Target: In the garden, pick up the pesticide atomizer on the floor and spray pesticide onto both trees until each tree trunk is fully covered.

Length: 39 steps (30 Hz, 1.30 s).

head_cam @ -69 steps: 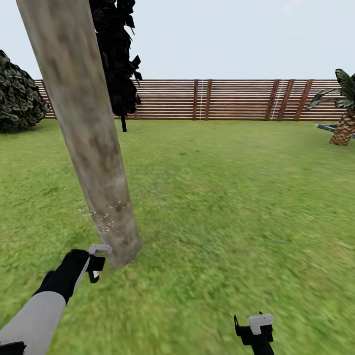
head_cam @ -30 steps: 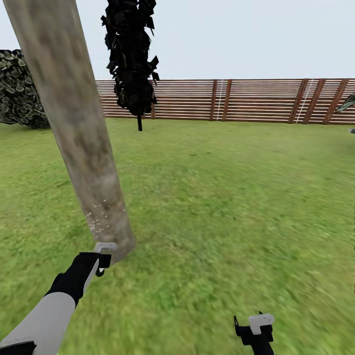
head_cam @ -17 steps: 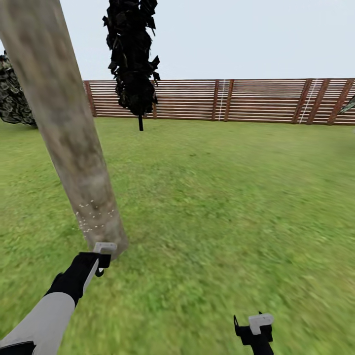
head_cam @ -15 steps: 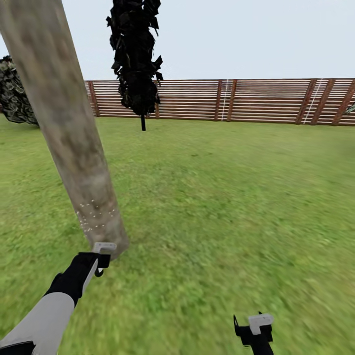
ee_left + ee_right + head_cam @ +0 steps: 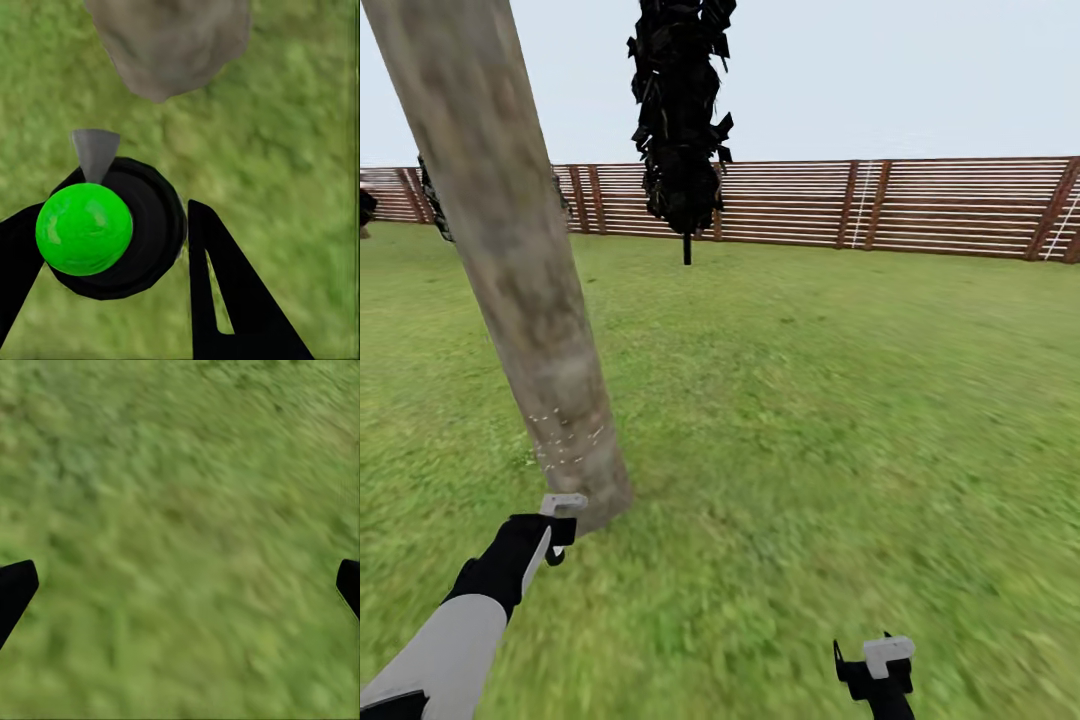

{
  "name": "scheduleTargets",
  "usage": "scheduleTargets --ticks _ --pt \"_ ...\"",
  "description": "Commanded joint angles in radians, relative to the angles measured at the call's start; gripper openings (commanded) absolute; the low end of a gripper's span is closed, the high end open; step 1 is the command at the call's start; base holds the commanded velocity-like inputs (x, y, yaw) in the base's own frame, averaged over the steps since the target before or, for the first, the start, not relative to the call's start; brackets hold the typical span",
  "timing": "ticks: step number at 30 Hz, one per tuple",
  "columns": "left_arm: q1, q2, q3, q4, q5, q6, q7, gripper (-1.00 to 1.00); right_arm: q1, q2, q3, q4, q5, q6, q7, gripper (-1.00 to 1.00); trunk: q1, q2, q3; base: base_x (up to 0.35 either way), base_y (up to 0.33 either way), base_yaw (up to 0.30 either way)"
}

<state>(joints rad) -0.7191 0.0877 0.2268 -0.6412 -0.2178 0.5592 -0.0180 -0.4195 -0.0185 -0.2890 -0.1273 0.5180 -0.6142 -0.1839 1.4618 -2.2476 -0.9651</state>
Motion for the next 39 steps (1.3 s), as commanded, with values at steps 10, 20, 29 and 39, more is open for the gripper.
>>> scheduleTargets --ticks 10,20,29,39 --pt "0.000 -0.002 -0.001 -0.006 -0.011 0.004 -0.003 -1.00 -0.001 0.000 -0.004 0.001 0.010 -0.002 -0.006 1.00 0.000 0.000 -0.001 0.199 -0.231 0.097" --pt "-0.001 0.006 0.005 -0.007 -0.011 0.005 -0.002 -1.00 -0.001 -0.001 -0.004 0.001 0.009 -0.002 -0.006 1.00 0.000 0.000 -0.001 0.153 -0.242 0.009" --pt "0.000 0.033 0.002 0.002 -0.011 0.006 -0.002 -1.00 -0.001 0.000 -0.004 0.001 0.009 -0.002 -0.006 1.00 0.000 0.000 -0.001 -0.087 -0.263 0.023" --pt "-0.001 0.028 0.006 -0.005 -0.002 0.011 -0.002 -1.00 -0.001 -0.001 -0.005 0.000 0.008 -0.002 -0.006 1.00 0.000 0.000 -0.001 -0.129 -0.109 0.262"
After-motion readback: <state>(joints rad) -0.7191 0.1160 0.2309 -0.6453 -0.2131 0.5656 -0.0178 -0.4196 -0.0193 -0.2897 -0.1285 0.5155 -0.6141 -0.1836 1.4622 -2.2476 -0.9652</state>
